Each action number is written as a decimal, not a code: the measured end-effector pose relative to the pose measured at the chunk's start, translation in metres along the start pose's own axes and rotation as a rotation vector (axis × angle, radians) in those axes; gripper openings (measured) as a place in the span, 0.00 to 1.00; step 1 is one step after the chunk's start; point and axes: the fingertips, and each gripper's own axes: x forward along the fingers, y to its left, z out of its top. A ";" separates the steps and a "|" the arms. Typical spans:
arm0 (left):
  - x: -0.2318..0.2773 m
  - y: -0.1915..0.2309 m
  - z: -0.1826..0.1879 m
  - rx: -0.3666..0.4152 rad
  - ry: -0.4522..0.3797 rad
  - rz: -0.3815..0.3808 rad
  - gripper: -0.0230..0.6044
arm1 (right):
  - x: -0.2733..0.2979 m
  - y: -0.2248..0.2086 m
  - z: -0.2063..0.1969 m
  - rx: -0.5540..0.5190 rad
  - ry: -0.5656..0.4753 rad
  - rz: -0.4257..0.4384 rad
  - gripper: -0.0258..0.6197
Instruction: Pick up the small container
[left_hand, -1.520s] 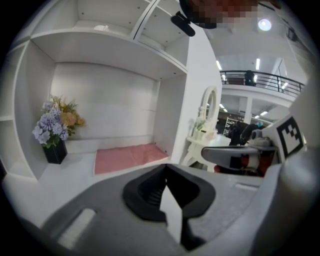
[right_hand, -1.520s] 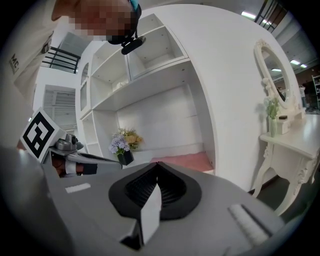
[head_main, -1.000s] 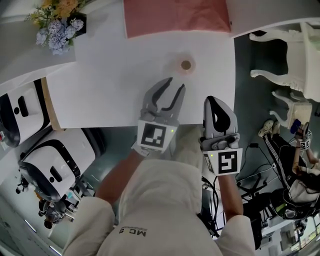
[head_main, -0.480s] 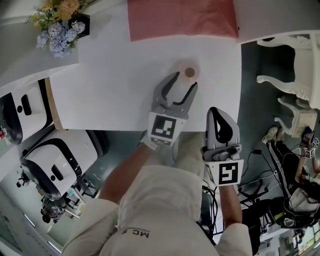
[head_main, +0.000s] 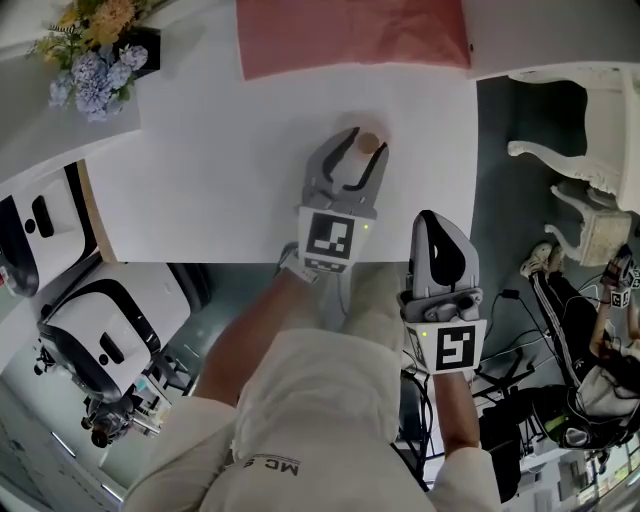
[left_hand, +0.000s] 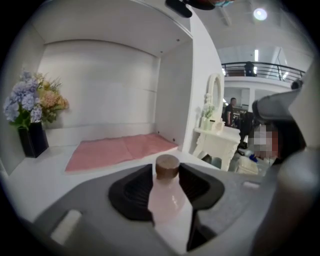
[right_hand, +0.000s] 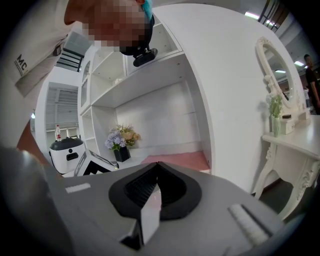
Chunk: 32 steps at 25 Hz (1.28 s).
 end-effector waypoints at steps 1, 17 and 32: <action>0.001 -0.001 0.000 0.015 -0.005 0.001 0.28 | 0.000 -0.002 0.000 0.005 -0.002 -0.005 0.04; -0.007 0.004 0.004 -0.008 -0.041 0.026 0.25 | -0.002 0.002 -0.005 0.011 0.003 -0.016 0.04; -0.060 0.005 0.030 0.009 -0.020 0.001 0.25 | -0.009 0.024 0.026 -0.029 -0.026 -0.005 0.04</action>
